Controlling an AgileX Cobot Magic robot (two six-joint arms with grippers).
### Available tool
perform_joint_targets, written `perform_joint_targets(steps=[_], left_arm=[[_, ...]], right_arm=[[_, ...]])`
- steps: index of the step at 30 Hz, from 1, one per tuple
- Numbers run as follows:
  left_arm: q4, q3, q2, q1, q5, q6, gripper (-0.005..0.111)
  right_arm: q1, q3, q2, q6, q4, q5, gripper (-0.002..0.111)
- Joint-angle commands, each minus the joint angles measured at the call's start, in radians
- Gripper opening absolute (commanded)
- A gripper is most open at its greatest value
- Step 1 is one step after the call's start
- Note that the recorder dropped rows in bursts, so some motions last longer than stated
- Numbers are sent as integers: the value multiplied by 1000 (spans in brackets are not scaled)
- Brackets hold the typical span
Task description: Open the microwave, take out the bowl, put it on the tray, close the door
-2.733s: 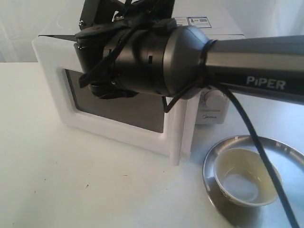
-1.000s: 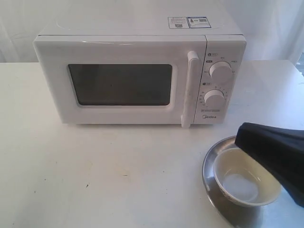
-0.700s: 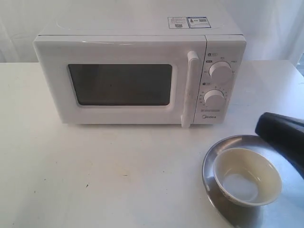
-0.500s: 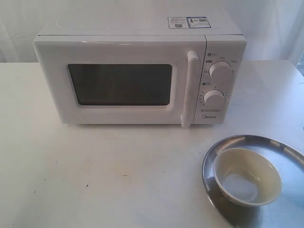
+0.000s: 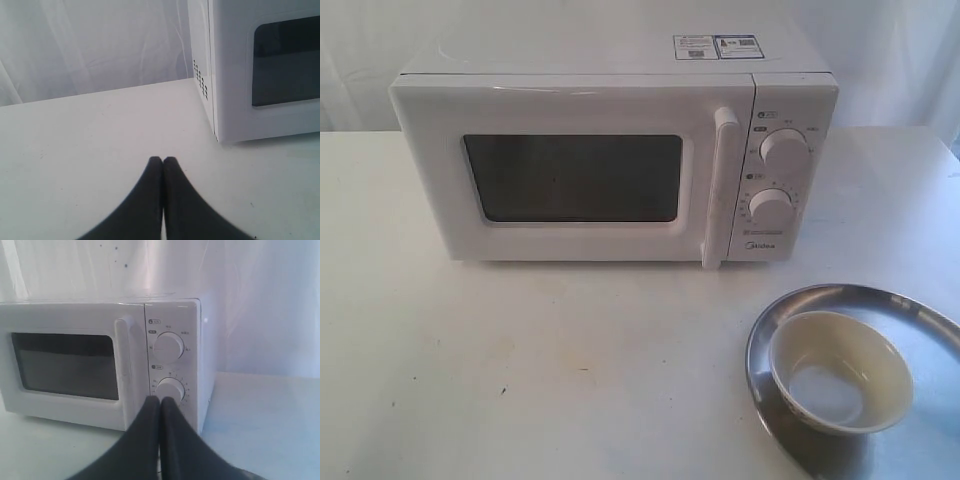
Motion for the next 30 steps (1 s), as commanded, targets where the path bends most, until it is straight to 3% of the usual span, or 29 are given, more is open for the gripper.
perform_joint_targets(steps=[1, 6, 19, 21, 27, 30], left_arm=[[-8, -3, -2, -4, -4, 0, 0], [-8, -3, -2, -4, -4, 0, 0], [-8, -3, -2, -4, -4, 0, 0], [-8, -3, -2, -4, -4, 0, 0], [-8, -3, -2, -4, -4, 0, 0], [-8, -3, -2, -4, -4, 0, 0]], right_arm=[[-112, 6, -6, -25, -55, -72, 0], [-121, 6, -6, -25, -53, 16, 0], [-121, 6, -6, -22, 3, -12, 0], [-121, 6, -6, -217, 156, -12, 0], [-124, 6, -6, -1177, 1073, 0, 0], [-129, 6, -6, -1444, 1344, -20, 0]])
